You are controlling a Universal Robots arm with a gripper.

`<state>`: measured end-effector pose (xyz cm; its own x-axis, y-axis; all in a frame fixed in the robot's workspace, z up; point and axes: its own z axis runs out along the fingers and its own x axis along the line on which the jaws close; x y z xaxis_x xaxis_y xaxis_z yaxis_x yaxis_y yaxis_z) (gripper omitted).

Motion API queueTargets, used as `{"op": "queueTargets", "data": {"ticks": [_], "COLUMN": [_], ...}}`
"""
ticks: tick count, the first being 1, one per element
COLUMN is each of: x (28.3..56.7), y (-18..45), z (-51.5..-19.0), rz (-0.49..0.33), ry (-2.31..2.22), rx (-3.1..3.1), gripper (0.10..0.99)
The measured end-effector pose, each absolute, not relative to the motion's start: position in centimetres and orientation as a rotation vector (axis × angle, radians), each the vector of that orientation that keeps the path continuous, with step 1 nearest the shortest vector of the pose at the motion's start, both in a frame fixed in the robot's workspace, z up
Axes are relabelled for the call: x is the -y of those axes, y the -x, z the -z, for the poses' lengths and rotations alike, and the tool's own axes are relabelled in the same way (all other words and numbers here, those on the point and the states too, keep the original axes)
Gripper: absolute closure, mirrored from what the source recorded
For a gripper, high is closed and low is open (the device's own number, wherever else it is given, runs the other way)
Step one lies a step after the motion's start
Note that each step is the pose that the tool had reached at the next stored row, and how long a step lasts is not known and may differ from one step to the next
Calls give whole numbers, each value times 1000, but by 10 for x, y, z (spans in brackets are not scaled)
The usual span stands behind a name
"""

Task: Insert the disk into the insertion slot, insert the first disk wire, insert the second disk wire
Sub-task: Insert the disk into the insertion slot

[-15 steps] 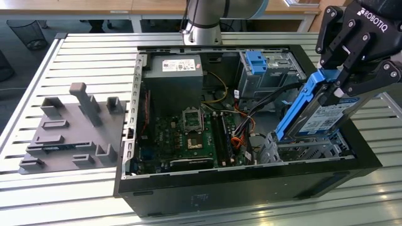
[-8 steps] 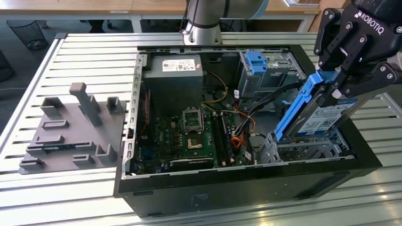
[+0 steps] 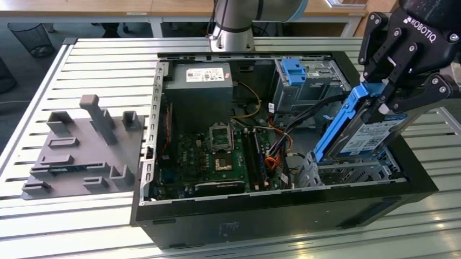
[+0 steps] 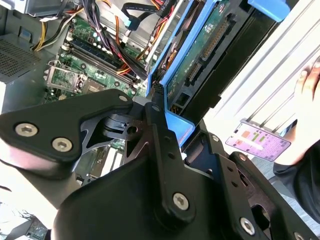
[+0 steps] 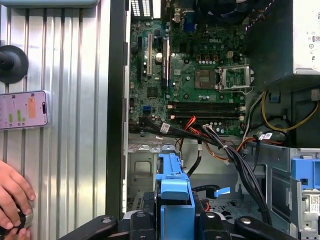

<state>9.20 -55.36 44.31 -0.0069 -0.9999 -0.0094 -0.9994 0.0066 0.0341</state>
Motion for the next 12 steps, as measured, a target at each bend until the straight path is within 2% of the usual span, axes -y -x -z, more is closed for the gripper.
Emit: {"op": "queueTargets", "data": {"ticks": [12], "x": [554], "y": [-91], "z": [-437], "rz": [48], "ry": [-2180], "rx": [2238], "gripper": [722]}}
